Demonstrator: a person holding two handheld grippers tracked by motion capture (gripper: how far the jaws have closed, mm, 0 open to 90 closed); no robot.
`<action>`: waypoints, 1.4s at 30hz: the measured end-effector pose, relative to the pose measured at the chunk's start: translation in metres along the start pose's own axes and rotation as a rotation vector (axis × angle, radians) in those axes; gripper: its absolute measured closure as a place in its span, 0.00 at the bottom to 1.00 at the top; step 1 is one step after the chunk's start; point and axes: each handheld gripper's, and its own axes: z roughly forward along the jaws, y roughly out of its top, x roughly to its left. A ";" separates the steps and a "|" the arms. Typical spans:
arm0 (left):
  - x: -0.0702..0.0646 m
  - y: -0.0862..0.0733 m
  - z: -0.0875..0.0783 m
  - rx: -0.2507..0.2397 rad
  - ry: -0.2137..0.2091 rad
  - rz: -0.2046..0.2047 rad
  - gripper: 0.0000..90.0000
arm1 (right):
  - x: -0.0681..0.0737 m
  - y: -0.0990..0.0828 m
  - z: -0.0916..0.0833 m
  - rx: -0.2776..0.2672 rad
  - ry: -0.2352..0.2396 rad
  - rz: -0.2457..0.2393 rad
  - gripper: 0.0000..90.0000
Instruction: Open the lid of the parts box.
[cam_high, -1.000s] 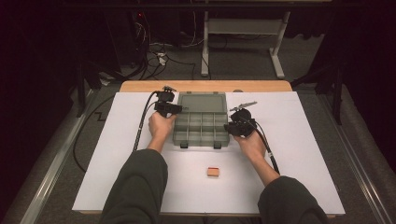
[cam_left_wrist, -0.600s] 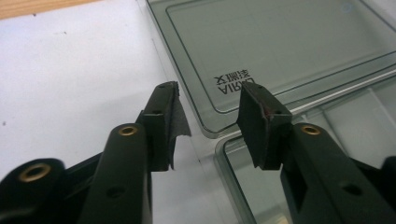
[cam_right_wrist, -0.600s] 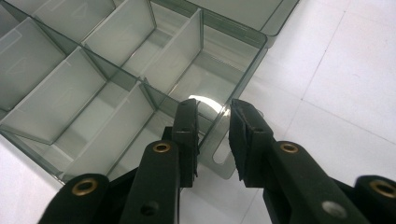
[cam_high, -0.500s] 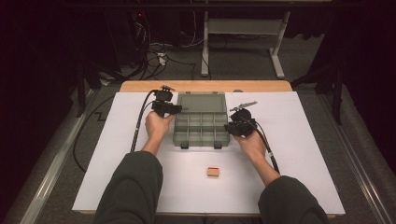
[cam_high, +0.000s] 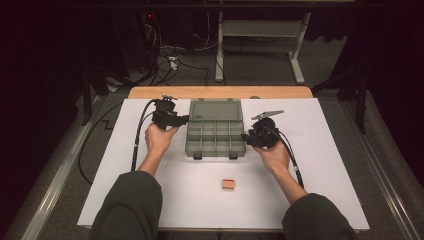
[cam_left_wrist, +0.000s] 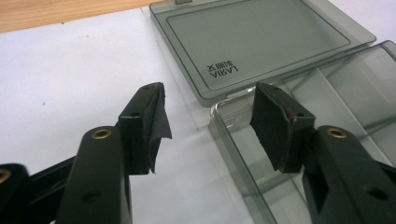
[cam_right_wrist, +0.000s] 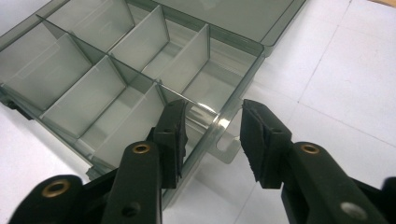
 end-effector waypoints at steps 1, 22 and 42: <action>0.002 0.001 -0.002 0.000 -0.007 0.008 0.49 | -0.001 -0.001 -0.001 -0.006 0.002 0.003 0.65; 0.029 0.003 -0.039 -0.032 -0.091 -0.025 0.49 | -0.017 -0.026 -0.025 -0.095 0.004 0.027 0.55; 0.053 0.007 -0.060 -0.073 -0.133 -0.034 0.48 | -0.031 -0.051 -0.044 -0.155 -0.007 0.054 0.49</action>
